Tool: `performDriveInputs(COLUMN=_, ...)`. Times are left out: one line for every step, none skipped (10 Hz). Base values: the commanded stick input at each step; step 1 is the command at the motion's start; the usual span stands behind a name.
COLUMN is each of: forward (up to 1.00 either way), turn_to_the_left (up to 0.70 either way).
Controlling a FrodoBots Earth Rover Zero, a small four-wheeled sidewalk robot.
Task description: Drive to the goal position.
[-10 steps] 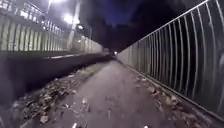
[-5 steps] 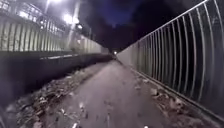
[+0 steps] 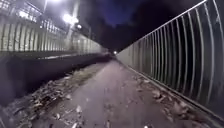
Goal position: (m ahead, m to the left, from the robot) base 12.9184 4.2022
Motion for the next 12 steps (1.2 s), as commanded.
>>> performDriveInputs(forward=0.30, turn_to_the_left=0.01)
performDriveInputs(forward=0.30, turn_to_the_left=0.01)
performDriveInputs(forward=0.30, turn_to_the_left=0.01)
performDriveInputs(forward=0.30, turn_to_the_left=0.01)
performDriveInputs(forward=0.30, turn_to_the_left=0.01)
performDriveInputs(forward=0.30, turn_to_the_left=0.01)
performDriveInputs(forward=0.30, turn_to_the_left=0.01)
performDriveInputs(forward=0.30, turn_to_the_left=0.01)
performDriveInputs(forward=0.30, turn_to_the_left=0.01)
performDriveInputs(forward=0.30, turn_to_the_left=0.01)
performDriveInputs(forward=0.30, turn_to_the_left=0.01)
performDriveInputs(forward=0.30, turn_to_the_left=0.01)
